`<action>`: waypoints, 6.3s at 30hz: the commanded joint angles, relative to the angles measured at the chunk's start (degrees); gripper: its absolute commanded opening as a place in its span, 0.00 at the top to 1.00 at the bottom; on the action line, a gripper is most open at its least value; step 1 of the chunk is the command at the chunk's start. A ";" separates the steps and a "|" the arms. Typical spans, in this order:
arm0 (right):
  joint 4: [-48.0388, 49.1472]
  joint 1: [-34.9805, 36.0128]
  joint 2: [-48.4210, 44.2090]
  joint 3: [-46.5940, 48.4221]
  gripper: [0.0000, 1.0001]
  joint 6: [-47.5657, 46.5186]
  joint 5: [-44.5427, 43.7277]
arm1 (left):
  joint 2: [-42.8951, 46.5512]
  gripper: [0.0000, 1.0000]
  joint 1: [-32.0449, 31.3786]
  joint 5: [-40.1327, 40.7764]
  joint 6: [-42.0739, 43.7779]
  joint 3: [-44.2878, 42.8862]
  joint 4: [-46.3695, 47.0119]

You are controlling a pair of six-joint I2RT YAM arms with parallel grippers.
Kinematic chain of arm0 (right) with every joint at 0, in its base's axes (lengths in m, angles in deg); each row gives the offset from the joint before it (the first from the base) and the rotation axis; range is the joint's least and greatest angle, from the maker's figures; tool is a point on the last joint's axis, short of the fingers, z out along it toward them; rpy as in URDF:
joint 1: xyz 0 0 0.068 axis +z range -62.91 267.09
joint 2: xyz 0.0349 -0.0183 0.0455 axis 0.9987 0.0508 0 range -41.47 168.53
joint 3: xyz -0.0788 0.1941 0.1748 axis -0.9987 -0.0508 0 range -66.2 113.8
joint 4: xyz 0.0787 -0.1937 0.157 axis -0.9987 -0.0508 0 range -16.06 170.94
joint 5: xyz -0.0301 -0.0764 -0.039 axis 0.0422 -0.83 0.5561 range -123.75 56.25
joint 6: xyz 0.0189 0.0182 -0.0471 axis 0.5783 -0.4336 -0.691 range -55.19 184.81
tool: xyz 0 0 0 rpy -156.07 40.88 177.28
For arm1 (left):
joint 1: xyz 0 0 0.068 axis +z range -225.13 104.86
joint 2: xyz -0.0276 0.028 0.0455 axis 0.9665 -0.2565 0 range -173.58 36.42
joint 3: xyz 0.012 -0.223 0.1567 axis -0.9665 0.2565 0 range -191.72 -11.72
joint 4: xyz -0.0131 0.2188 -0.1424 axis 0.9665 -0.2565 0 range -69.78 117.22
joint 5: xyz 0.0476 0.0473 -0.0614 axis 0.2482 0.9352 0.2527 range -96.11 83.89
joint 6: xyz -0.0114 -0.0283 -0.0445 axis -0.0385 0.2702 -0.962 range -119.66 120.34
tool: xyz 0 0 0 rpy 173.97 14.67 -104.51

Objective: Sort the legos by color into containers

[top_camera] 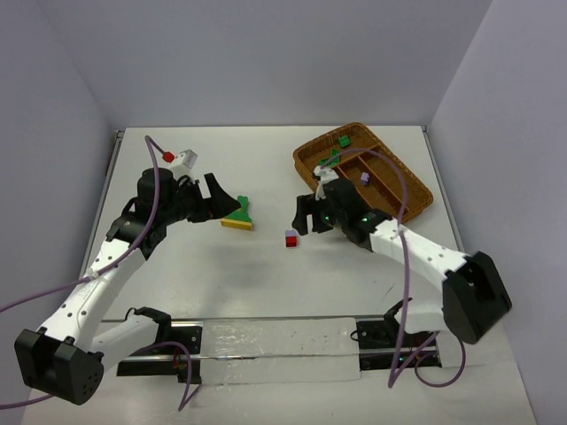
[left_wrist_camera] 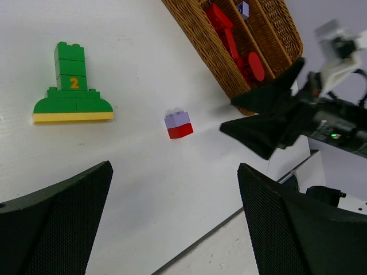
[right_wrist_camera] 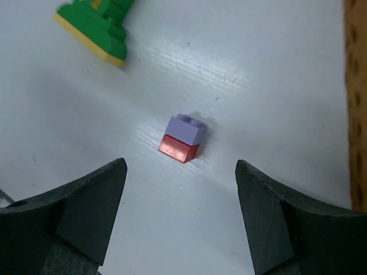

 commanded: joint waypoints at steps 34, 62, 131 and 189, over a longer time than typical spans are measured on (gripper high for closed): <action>-1.67 12.78 23.74 10.50 0.40 9.82 -17.05 | -0.63 0.05 0.37 -0.18 -1.89 2.08 4.26; 20.58 13.52 3.00 -2.84 1.00 -4.66 4.11 | -9.04 0.14 -0.21 -19.15 -17.97 13.86 29.08; -4.02 -17.47 15.45 19.20 0.88 4.16 -9.36 | -5.83 1.00 -0.20 -4.17 -24.21 12.88 23.02; 19.97 11.81 14.52 9.85 0.16 -3.38 8.58 | -19.17 1.00 -1.04 -15.48 -13.77 2.06 16.21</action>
